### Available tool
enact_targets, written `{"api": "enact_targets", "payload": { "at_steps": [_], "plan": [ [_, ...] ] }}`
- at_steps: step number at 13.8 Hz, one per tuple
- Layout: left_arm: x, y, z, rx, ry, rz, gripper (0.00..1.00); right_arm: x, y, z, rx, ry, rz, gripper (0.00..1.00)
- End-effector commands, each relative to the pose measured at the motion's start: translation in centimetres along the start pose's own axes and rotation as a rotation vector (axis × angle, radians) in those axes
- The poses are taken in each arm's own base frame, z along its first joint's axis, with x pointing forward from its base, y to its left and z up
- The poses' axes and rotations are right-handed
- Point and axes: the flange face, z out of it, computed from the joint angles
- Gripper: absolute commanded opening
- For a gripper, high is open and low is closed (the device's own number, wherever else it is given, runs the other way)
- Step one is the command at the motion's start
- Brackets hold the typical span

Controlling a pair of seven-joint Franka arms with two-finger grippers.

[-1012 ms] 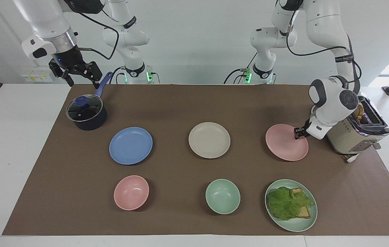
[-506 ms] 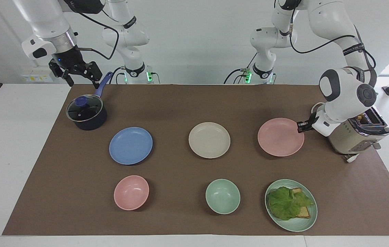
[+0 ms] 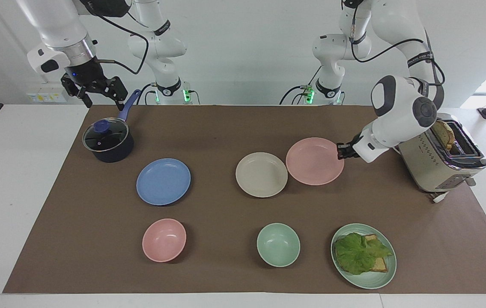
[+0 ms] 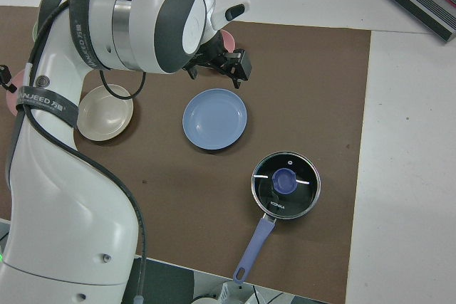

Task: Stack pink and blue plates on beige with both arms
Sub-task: 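Lift the pink plate and carry it onto the beige plate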

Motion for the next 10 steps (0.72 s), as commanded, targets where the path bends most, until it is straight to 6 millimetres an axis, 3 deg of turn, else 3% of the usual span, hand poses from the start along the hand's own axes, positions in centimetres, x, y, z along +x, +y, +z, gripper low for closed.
{"api": "enact_targets", "payload": {
  "at_steps": [1, 4, 6, 10],
  "plan": [
    [-1.2, 4.7, 1.0, -0.012, 0.026, -0.007, 0.0, -0.3, 0.2, -0.5, 0.008, 0.007, 0.02, 1.0],
    [-1.2, 9.4, 4.0, -0.046, 0.082, -0.035, 0.0, -0.4, 0.1, -0.5, 0.008, 0.006, 0.018, 1.0],
    [-0.9, 11.2, 6.6, -0.045, 0.1, -0.036, 0.0, -0.3, 0.2, -0.5, 0.008, 0.007, 0.02, 1.0],
    [-0.6, 12.8, 9.2, -0.041, 0.126, -0.036, 0.0, -0.4, 0.1, -0.5, 0.008, 0.006, 0.018, 1.0]
  ]
}}
